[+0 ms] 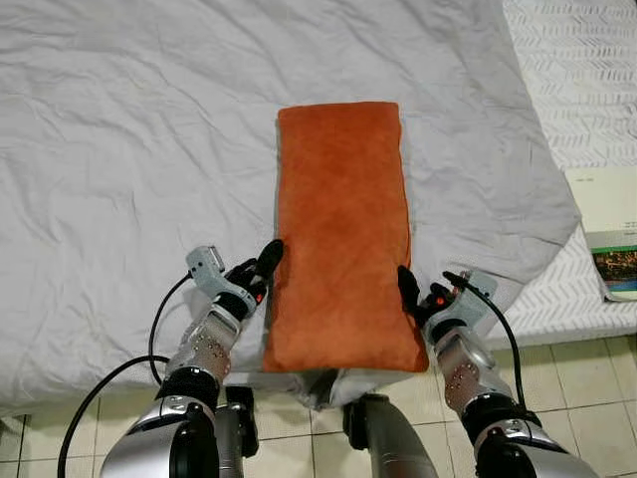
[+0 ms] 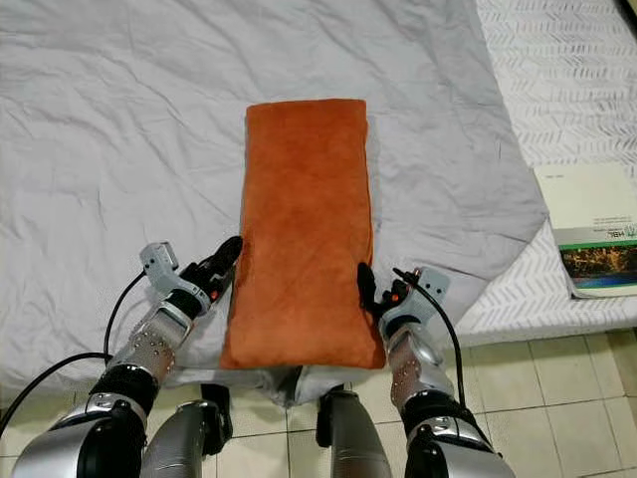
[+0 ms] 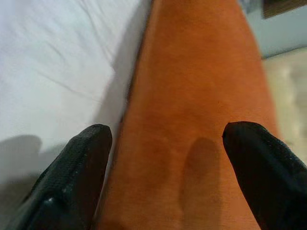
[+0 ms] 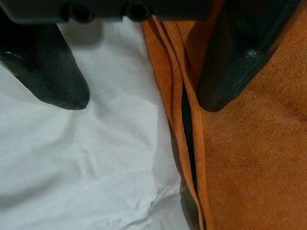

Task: Clean up the room

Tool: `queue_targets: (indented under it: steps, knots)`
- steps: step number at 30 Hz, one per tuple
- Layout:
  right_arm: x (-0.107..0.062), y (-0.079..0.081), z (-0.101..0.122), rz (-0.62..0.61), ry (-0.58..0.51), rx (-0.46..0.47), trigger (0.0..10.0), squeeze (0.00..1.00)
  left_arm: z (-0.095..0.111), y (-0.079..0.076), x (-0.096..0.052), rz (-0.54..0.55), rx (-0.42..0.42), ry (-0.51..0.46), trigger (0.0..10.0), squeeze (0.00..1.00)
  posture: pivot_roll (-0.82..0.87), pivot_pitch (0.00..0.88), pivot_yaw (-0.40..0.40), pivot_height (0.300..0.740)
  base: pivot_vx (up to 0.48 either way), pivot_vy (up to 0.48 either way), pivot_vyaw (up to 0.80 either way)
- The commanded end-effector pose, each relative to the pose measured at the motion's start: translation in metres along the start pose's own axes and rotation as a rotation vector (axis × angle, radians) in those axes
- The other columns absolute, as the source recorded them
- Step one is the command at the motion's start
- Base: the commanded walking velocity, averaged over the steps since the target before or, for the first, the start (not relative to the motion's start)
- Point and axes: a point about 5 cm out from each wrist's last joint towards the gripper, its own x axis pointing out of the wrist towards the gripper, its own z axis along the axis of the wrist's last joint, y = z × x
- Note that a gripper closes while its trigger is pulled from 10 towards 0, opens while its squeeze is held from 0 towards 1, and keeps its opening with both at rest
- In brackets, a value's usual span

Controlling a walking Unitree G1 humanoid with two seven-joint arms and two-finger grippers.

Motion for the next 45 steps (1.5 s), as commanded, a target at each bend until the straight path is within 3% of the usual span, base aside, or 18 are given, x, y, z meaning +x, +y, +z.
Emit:
queue_targets:
  steps: [1,5,10,14,17,21,24,25,26,27,28,33,45]
  knots:
    - [-0.007,0.000,-0.024,-0.013,0.088,0.045,10.0,0.00,-0.015,0.000,-0.003,-0.027,-0.086,0.058,10.0,0.00,-0.10,0.660,-0.052,0.740,0.000,0.000,0.00]
    - [-0.004,0.009,-0.025,0.009,0.086,0.069,10.0,0.00,-0.019,-0.004,-0.002,-0.084,-0.185,0.092,10.0,0.00,-0.09,0.651,-0.035,0.740,0.000,0.000,0.00]
    - [-0.002,0.019,-0.030,0.035,0.104,0.098,10.0,0.00,-0.031,-0.003,-0.005,-0.080,-0.223,0.140,10.0,0.00,-0.09,0.647,-0.033,0.740,0.000,0.000,0.00]
    - [-0.003,0.025,-0.040,0.051,0.146,0.123,10.0,0.00,-0.054,-0.001,-0.008,-0.020,-0.138,0.255,10.0,0.00,-0.09,0.648,-0.035,0.740,0.000,0.000,0.00]
    - [-0.005,0.029,-0.048,0.060,0.185,0.150,10.0,0.00,-0.074,0.007,-0.015,0.092,0.028,0.395,10.0,0.00,-0.09,0.651,-0.039,0.740,0.000,0.000,0.00]
    - [-0.007,0.034,-0.056,0.072,0.221,0.144,10.0,0.00,-0.077,0.003,-0.012,0.088,0.026,0.399,10.0,0.00,-0.09,0.660,-0.044,0.740,0.000,0.000,0.00]
    - [-0.011,0.037,-0.067,0.073,0.273,0.140,10.0,0.00,-0.088,-0.002,-0.013,0.060,0.078,0.477,10.0,0.00,-0.09,0.664,-0.045,0.740,0.000,0.000,0.00]
    - [-0.013,0.038,-0.072,0.079,0.307,0.127,10.0,0.00,-0.091,0.001,-0.015,0.101,0.119,0.493,10.0,0.00,-0.09,0.664,-0.045,0.740,0.000,0.000,0.00]
    - [-0.015,0.038,-0.076,0.069,0.326,0.103,0.0,0.00,-0.092,0.004,-0.017,0.132,0.128,0.484,3.5,0.00,-0.09,0.664,-0.047,0.740,0.000,0.000,0.00]
    - [-0.016,0.037,-0.078,0.063,0.336,0.096,0.0,0.00,-0.092,0.007,-0.018,0.170,0.143,0.470,0.4,0.00,-0.09,0.664,-0.047,0.740,0.000,0.000,0.00]
    - [-0.017,0.038,-0.079,0.064,0.342,0.086,0.0,0.00,-0.091,0.010,-0.019,0.197,0.151,0.449,0.0,0.00,-0.08,0.661,-0.049,0.740,0.000,0.000,0.00]
    - [-0.017,0.042,-0.081,0.071,0.354,0.097,0.0,0.00,-0.085,0.013,-0.018,0.240,0.116,0.363,0.0,0.00,-0.09,0.677,-0.064,0.740,0.000,0.000,0.00]
    - [-0.020,0.043,-0.087,0.108,0.390,0.080,0.0,0.00,-0.086,0.010,-0.017,0.243,0.050,0.314,0.0,0.00,-0.11,0.711,-0.120,0.740,0.000,0.000,0.00]
